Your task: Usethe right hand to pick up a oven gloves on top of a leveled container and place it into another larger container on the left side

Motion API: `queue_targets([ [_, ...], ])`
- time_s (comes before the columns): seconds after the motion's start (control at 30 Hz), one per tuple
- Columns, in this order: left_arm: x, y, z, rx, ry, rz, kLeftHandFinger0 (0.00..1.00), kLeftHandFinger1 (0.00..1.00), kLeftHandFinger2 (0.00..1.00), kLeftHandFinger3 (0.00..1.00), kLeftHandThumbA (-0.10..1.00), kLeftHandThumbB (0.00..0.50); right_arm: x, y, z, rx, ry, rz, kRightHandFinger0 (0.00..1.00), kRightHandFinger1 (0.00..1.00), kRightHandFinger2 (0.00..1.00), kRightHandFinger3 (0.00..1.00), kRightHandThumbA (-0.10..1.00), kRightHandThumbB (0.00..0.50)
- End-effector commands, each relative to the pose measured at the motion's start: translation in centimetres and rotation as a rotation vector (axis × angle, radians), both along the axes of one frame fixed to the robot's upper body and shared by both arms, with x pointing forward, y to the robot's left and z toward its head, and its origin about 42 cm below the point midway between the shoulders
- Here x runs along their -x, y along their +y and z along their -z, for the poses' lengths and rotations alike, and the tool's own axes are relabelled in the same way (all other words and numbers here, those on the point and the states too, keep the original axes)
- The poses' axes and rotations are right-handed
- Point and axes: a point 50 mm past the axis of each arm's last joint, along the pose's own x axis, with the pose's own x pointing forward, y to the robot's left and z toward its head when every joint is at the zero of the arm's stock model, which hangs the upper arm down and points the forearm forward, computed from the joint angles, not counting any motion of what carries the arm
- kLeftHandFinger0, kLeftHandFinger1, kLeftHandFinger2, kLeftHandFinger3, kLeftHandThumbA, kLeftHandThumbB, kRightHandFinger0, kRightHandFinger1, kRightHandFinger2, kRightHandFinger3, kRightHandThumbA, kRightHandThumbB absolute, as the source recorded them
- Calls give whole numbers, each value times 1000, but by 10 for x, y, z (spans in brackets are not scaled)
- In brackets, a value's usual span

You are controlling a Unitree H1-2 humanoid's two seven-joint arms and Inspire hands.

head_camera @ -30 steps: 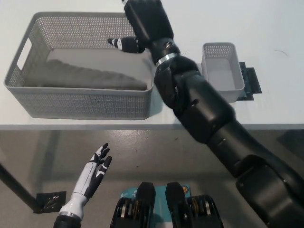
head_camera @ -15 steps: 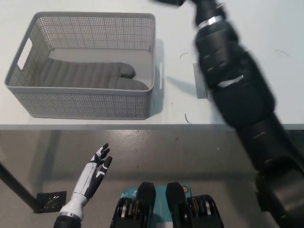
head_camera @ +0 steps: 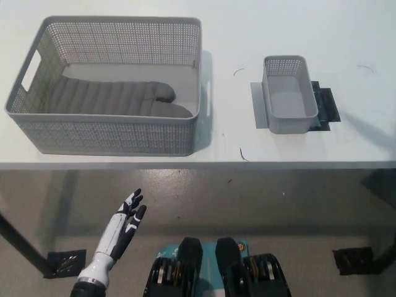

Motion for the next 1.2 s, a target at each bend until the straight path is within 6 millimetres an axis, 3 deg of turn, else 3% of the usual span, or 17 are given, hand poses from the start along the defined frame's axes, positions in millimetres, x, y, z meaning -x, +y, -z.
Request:
queue_targets([
  [0.0,-17,1,-19,-32,-61,43,1000,1000,1000,1000,1000,450,173,-23,12,30,-493,-248,1000,1000,1000,1000,1000,370],
  [0.03,-18,-1,-19,-30,-61,45,1000,1000,1000,1000,1000,450,177,-23,20,44,-482,-258,1000,1000,1000,1000,1000,370],
  [0.17,-19,-2,-20,-44,-67,47,1000,1000,1000,1000,1000,445,191,-9,82,102,-319,-376,1000,1000,1000,1000,1000,399],
  [0.2,-21,-4,-21,-38,-65,50,1000,1000,1000,1000,1000,448,201,-1,111,124,-201,-382,1000,1000,1000,1000,1000,311],
  [0.3,-20,-5,-20,-23,-66,53,1000,1000,1000,1000,1000,445,208,7,147,92,-81,-395,1000,1000,1000,1000,1000,313],
  [0.37,-20,-4,-20,-6,-63,45,1000,1000,1000,1000,1000,470,197,6,177,96,2,-386,1000,1000,1000,1000,1000,299],
  [0.43,-20,-3,-20,7,-75,43,1000,1000,1000,1000,1000,480,189,1,208,93,154,-357,1000,1000,1000,1000,1000,330],
  [0.5,-20,-3,-20,25,-85,43,1000,1000,1000,1000,1000,493,184,-1,237,40,286,-340,1000,1000,1000,1000,1000,287],
  [0.53,-20,-4,-19,28,-87,47,1000,1000,1000,1000,1000,494,183,-2,247,33,321,-334,1000,1000,1000,1000,1000,289],
  [0.6,-19,-5,-19,39,-88,49,1000,1000,1000,1000,1000,500,168,-12,287,23,442,-282,1000,1000,1000,1000,1000,248],
  [0.73,-22,-6,-21,42,-100,58,1000,1000,1000,1000,1000,500,152,-22,334,13,634,-241,1000,1000,1000,1000,1000,213],
  [0.93,-28,-7,-26,50,-110,59,1000,1000,1000,1000,1000,500,127,-27,376,34,785,-217,1000,1000,1000,1000,1000,223],
  [1.0,-32,-9,-28,46,-116,61,1000,1000,1000,1000,1000,500,122,-32,385,63,833,-209,1000,1000,1000,1000,1000,181],
  [1.07,-34,-9,-31,44,-121,65,1000,1000,1000,1000,1000,488,118,-36,395,50,892,-218,1000,1000,1000,1000,1000,193],
  [1.17,-36,-9,-32,52,-123,62,1000,1000,1000,1000,1000,488,112,-38,401,47,941,-226,1000,1000,1000,1000,1000,154],
])
